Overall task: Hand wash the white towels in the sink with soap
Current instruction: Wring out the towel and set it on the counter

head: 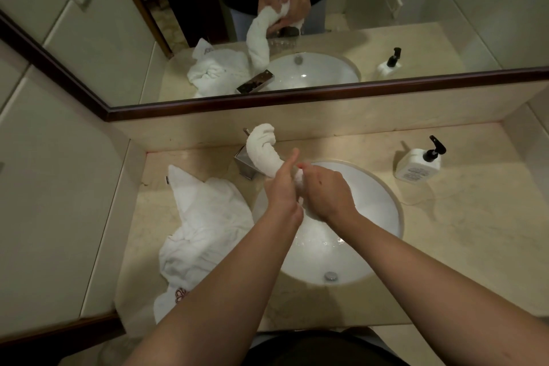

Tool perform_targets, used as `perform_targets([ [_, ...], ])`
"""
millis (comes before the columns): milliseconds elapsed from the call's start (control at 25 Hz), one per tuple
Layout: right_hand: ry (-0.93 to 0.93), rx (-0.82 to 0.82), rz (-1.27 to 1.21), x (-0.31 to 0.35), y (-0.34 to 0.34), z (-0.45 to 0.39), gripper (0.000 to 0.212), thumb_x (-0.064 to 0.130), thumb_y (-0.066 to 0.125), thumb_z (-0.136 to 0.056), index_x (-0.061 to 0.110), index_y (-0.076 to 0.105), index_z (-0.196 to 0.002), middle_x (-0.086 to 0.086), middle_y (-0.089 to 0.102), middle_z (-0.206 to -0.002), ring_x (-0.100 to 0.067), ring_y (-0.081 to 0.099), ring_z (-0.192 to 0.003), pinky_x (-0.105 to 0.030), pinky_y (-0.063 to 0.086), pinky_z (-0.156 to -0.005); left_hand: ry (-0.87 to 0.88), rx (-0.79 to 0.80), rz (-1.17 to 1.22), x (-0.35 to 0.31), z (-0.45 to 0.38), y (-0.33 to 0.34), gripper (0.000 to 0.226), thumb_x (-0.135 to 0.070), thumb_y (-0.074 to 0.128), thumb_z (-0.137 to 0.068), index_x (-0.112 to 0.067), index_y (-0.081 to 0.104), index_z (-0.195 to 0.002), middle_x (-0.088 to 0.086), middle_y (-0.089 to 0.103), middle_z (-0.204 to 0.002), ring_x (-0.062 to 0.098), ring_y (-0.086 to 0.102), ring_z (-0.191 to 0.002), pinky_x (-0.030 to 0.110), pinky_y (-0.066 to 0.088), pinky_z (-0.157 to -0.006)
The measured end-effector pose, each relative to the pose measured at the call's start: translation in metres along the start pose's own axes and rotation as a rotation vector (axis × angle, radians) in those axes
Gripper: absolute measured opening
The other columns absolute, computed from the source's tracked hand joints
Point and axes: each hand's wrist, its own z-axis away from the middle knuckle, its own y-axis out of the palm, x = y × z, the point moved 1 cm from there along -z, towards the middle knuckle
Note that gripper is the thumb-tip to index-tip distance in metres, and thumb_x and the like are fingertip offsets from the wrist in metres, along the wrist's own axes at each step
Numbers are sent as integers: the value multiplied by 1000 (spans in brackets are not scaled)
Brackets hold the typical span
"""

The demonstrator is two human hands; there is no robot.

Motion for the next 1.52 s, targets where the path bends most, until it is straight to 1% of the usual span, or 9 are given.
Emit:
perform_targets([
  [160,-146,62,92,13,-21,5,41,42,19,-86,18,52,-84,1,57,-80,-21,54,-79,-33,33,-64,-101,222,31,8,14,4,27,-36,77,-77,-12,67,-84,5,67,-84,19,69,-80,32,56,-73],
  [320,-92,-131,-500,5,-44,0,46,33,39,-93,3,67,-73,0,65,-72,-6,57,-67,-20,43,-62,-131,363,195,-9,24,9,16,-15,51,-89,-8,62,-78,7,65,-79,22,64,-78,38,51,-83],
  [440,81,-224,-612,-7,-55,-11,47,32,45,-102,3,64,-70,-4,63,-68,-9,55,-63,-19,45,-62,-114,383,241,-8,33,14,17,-12,48,-90,-7,58,-76,6,64,-74,20,63,-73,35,52,-79],
  [720,532,698,-1006,-38,-60,-10,81,74,47,-84,3,62,-121,-16,67,-108,-30,70,-93,-42,57,-75,-70,463,211,7,43,25,9,-15,53,-73,-10,56,-66,4,56,-68,23,61,-69,35,58,-70],
  [880,407,932,-951,-43,-69,-3,71,70,46,-85,12,61,-122,-15,66,-109,-34,68,-95,-38,57,-64,14,286,21,20,36,27,20,-17,60,-84,-15,62,-64,-1,62,-66,16,62,-60,31,54,-65],
  [1080,257,773,-636,-41,-62,3,47,49,55,-95,4,62,-103,-14,63,-88,-15,54,-56,-23,35,-44,336,-20,-217,26,18,17,37,-28,82,-79,4,68,-92,5,68,-75,15,65,-61,28,47,-48],
  [1240,318,638,-662,-47,-56,2,43,50,65,-88,7,64,-92,-10,59,-71,-16,45,-49,-23,26,-43,313,97,-149,26,10,8,37,-39,72,-88,-3,67,-98,7,70,-86,20,68,-85,34,55,-73],
  [1360,394,683,-726,-54,-55,-2,44,54,57,-88,11,63,-93,-6,55,-66,-14,39,-45,-20,20,-39,202,298,-4,26,10,1,35,-35,44,-96,-5,57,-106,11,62,-96,23,60,-91,31,49,-74],
  [1520,462,829,-880,-62,-51,-4,54,58,50,-88,5,57,-97,-5,52,-64,-9,36,-39,-16,21,-31,262,274,-16,31,6,-11,36,-29,65,-93,0,59,-115,16,65,-103,27,64,-95,33,54,-72],
])
